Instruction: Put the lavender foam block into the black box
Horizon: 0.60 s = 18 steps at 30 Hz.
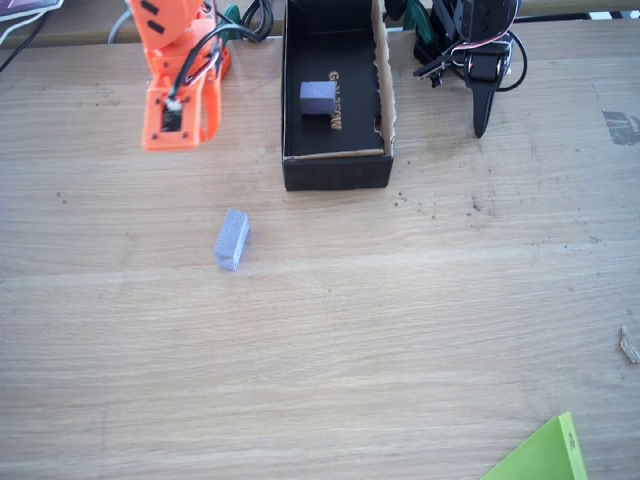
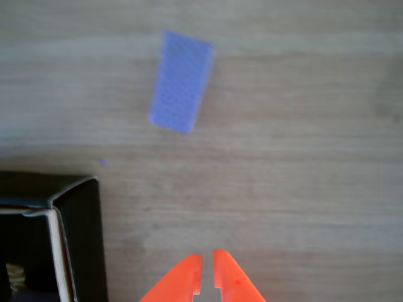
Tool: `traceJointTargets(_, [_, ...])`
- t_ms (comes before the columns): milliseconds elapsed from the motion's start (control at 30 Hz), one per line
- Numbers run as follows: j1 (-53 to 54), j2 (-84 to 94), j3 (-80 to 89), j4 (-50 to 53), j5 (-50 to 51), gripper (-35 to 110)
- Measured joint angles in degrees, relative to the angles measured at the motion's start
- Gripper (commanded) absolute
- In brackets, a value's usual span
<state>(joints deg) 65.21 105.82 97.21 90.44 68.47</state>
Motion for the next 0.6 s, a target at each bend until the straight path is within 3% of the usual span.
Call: traceJointTargets(600, [-4.2, -4.7, -1.5, -3.8, -2.2, 0])
